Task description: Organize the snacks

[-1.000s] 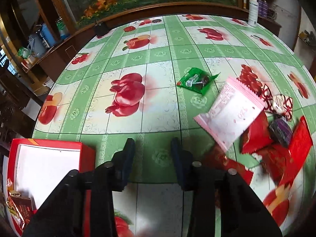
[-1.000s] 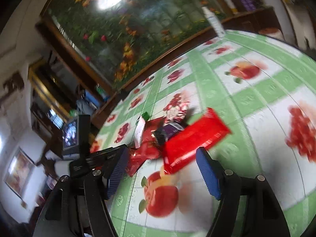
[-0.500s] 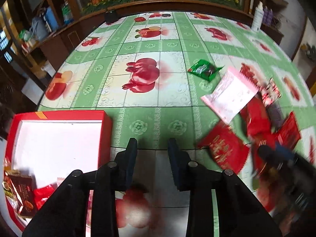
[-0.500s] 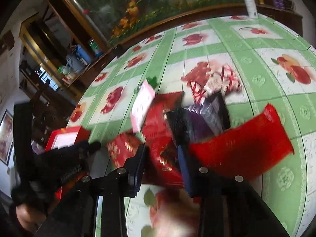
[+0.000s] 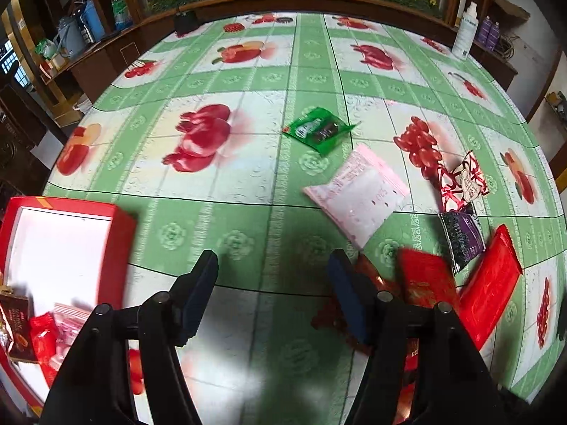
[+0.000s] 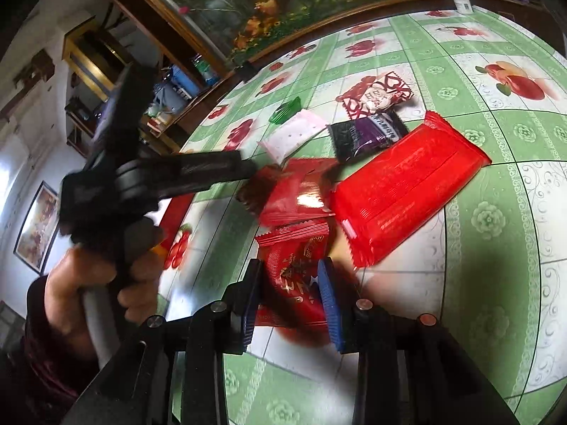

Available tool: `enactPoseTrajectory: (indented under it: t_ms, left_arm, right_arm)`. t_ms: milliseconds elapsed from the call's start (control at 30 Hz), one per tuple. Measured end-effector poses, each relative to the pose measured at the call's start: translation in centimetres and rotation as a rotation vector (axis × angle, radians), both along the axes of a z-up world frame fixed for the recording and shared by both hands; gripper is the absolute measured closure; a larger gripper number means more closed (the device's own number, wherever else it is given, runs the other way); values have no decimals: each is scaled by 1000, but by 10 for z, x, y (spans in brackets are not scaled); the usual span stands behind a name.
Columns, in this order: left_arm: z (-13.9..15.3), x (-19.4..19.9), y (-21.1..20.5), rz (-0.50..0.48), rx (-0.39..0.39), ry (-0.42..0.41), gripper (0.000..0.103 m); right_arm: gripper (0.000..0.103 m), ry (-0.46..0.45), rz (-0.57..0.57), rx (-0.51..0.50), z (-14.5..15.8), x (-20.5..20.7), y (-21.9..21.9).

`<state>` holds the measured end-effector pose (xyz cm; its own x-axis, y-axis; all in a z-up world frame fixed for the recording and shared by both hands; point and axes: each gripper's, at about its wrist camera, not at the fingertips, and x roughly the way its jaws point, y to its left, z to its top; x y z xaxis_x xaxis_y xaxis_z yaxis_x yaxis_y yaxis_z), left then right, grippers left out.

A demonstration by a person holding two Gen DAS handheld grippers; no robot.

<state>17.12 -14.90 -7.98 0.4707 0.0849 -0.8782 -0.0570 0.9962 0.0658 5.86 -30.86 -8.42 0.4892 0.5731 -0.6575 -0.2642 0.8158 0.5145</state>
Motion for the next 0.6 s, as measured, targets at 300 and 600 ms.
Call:
enactPoseTrajectory:
  t_ms: [300, 600]
  left_arm:
    - [-4, -3, -31, -108, 47, -94, 28]
    - [-1, -39, -27, -286, 91, -129, 47]
  right_arm:
    - [69, 8, 27, 36, -3, 0, 1]
    - [70, 15, 21, 57, -5, 2, -4]
